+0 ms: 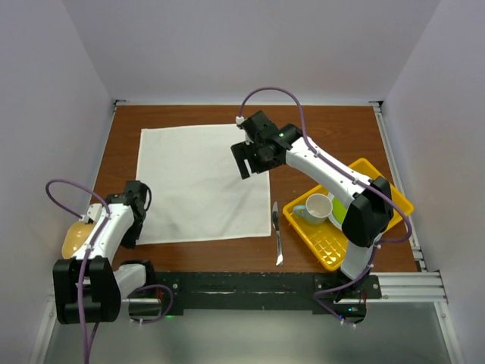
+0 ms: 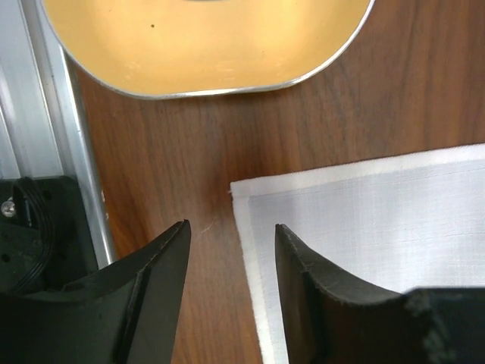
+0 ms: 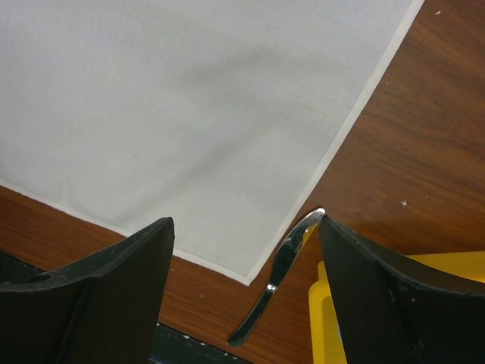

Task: Fold the napkin, place the utensils inside, and roll it up
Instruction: Fold the napkin

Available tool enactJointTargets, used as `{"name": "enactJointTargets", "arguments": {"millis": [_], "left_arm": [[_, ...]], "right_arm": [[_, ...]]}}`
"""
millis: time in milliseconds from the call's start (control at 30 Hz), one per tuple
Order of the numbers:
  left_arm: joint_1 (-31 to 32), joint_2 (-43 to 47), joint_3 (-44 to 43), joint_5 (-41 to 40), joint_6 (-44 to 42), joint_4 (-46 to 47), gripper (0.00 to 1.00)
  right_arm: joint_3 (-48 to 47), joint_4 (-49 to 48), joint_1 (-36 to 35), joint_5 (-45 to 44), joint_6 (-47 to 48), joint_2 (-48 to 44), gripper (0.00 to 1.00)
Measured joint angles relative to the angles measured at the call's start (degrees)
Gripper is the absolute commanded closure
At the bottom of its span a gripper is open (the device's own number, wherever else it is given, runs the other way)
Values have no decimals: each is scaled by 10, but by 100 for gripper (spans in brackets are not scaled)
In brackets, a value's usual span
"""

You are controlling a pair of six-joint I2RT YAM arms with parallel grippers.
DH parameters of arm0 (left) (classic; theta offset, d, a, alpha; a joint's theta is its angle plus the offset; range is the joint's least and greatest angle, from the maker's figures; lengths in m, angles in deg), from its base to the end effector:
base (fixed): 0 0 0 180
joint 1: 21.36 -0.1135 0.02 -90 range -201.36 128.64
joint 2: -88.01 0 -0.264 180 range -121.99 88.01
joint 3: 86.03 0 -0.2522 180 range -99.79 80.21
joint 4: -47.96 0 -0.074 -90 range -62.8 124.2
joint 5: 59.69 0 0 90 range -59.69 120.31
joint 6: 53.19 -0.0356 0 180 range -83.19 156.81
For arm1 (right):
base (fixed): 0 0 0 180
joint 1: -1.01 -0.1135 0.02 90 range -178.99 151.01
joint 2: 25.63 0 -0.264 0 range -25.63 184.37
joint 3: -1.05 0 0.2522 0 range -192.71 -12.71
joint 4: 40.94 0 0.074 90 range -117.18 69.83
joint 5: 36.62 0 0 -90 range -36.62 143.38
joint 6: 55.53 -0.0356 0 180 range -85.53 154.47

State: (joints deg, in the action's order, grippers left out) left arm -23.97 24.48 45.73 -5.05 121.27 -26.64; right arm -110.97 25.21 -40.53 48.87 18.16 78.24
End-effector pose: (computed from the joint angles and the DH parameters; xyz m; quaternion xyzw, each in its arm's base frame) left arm 0.1447 0.0272 0.1803 -0.6565 0.6905 0.2289 0.1996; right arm 0.2945 0.2572 0.3127 -0.1992 0.9397 0.1001 0.2594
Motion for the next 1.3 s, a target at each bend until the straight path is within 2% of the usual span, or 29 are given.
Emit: {"name": "enactJointTargets", "arguments": {"millis": [100, 200, 467, 833, 967, 1067, 1300], "left_arm": [[-16, 0, 9, 0, -25, 39, 58], [-23, -2, 22, 3, -49, 74, 59], [-32, -3, 44, 7, -74, 116, 49], [-76, 5, 72, 24, -76, 163, 52], [-82, 8, 76, 24, -78, 170, 56], [-82, 8, 80, 23, -77, 173, 71], [-85, 25, 90, 11, -76, 176, 87]], "right_arm": [[0, 1, 2, 5, 0, 0, 18], [0, 4, 4, 10, 1, 0, 18], [2, 4, 11, 13, 1, 0, 18], [2, 4, 16, 20, 1, 0, 18], [2, 4, 16, 24, 1, 0, 18], [2, 4, 17, 25, 2, 0, 18], [15, 3, 22, 25, 3, -2, 18]]}}
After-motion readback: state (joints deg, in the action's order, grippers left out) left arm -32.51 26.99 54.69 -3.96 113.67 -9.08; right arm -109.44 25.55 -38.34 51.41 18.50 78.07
